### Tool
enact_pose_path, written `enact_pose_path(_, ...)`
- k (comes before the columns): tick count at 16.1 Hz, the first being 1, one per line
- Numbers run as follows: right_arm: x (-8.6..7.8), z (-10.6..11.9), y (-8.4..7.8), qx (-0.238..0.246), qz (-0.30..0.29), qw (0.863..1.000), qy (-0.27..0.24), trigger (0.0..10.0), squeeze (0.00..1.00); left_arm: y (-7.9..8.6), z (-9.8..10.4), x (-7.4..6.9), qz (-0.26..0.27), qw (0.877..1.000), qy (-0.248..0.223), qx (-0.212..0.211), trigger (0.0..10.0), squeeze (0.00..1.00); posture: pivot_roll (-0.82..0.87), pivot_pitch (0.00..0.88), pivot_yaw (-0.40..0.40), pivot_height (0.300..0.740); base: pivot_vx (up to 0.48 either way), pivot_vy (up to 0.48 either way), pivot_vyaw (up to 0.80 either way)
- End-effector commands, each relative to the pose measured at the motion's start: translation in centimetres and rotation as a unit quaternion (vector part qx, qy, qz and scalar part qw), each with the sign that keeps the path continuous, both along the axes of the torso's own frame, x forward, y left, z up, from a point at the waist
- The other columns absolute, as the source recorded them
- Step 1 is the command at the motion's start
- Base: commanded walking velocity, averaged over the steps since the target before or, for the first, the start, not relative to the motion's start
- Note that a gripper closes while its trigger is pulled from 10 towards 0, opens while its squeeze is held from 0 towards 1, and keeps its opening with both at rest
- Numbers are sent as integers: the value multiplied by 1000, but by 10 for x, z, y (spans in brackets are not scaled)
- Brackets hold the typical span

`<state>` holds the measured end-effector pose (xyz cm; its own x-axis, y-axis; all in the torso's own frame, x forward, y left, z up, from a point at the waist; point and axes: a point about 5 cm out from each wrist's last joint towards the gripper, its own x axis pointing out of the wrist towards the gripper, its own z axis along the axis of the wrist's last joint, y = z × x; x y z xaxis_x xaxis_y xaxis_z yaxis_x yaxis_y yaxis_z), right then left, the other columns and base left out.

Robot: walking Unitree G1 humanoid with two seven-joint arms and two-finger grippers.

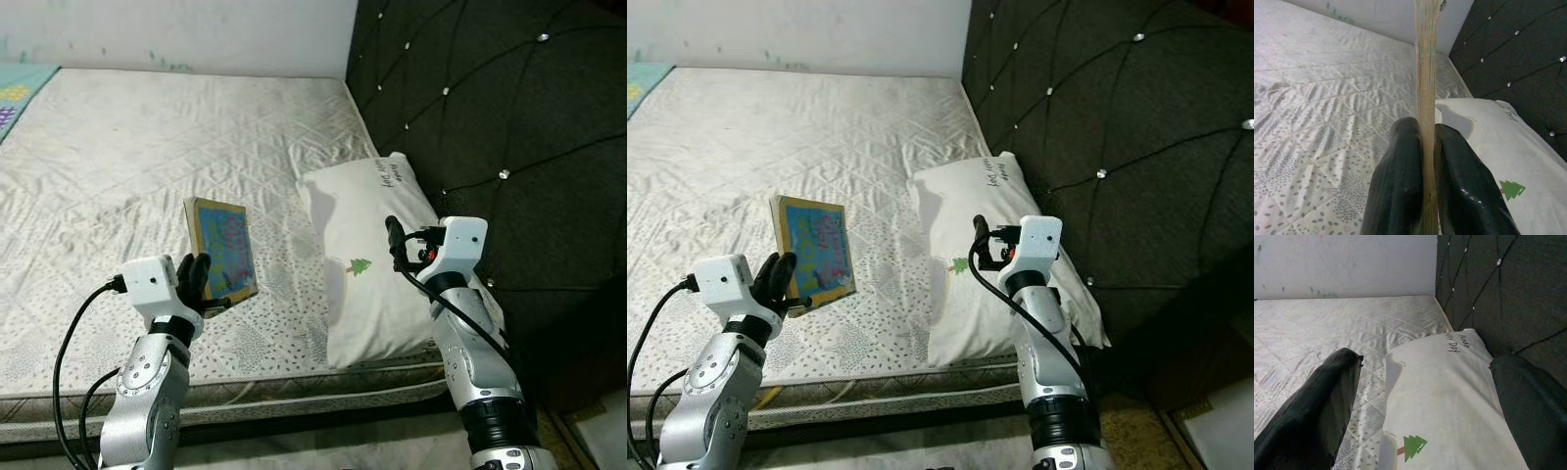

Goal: Clean up the room

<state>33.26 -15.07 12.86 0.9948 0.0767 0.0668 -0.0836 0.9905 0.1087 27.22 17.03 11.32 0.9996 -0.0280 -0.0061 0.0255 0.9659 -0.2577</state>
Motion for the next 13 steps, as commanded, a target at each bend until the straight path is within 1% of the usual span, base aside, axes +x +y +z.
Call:
enact_pose_path(1,2,-1,-4,4,-4,1000,6,10000,0,-2,8,0,-6,1000,-22,-4,10000,0,-27,100,-80,740,0,0,-800)
enact_pose_path(8,-1,-3,-6,-1,-8,1000,7,10000,0,-4,9,0,-10,1000,-23,-5,10000,0,-33,111,-75,740,0,0,-800)
enact_pose_path(13,0,-1,-8,-5,-10,1000,6,10000,0,-5,8,1,-10,1000,-22,-6,10000,0,-36,113,-80,740,0,0,-800)
